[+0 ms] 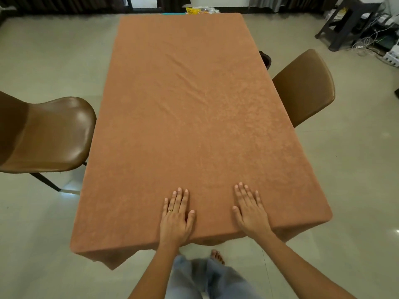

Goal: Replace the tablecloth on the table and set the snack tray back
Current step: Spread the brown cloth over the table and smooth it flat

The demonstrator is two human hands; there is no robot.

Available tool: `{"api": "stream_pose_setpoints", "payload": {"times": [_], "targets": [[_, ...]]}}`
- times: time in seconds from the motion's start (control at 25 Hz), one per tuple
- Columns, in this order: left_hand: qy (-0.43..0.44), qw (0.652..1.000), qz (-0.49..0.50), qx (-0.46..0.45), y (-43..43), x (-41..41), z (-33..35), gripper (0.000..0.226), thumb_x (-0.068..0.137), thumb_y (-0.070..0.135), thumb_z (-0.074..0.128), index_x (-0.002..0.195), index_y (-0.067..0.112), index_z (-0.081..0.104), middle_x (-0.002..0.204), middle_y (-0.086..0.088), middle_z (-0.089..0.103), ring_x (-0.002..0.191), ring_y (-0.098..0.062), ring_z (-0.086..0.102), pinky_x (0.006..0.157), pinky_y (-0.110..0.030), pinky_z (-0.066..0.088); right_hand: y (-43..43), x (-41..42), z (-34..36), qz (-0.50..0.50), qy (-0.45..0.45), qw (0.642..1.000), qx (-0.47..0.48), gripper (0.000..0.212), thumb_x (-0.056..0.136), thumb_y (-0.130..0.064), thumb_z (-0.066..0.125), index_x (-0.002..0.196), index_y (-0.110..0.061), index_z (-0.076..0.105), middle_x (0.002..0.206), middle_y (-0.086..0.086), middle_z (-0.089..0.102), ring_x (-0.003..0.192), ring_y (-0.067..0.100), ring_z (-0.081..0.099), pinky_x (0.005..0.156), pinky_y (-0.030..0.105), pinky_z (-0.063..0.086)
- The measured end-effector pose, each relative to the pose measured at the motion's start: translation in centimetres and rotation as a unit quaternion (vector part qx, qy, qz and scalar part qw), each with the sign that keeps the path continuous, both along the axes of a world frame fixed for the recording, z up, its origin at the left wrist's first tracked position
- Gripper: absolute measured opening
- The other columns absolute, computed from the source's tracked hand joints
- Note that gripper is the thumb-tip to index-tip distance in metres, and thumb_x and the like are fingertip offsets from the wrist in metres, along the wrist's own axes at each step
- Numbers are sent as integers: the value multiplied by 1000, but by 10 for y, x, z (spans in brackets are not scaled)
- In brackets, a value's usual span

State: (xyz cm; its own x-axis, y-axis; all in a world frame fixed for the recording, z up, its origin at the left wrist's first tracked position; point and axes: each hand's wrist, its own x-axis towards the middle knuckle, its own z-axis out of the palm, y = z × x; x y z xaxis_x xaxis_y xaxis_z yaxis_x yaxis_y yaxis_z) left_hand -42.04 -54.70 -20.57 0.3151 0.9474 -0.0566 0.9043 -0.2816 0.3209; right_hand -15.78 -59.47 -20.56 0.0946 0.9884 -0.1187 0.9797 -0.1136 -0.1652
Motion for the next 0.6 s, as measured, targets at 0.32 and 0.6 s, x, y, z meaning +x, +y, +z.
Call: {"api": "stream_pose_setpoints", "payload": {"times": [0.32,0.6], "targets": [[-17,999,-33,-3,-4,56,18,60,94,39,33,146,9,35,153,-8,29,144,-19,18,118,-40,4,-1,25,15,2,42,999,11,62,97,-36,22,152,-9,11,159,6,7,148,17,3,119,37,2],[-5,998,-54,-17,-2,112,9,61,97,41,30,152,17,20,157,-1,17,146,-17,15,117,-40,5,13,27,6,47,36,998,21,61,95,-36,31,151,-13,21,158,3,21,147,12,9,117,41,10]]}}
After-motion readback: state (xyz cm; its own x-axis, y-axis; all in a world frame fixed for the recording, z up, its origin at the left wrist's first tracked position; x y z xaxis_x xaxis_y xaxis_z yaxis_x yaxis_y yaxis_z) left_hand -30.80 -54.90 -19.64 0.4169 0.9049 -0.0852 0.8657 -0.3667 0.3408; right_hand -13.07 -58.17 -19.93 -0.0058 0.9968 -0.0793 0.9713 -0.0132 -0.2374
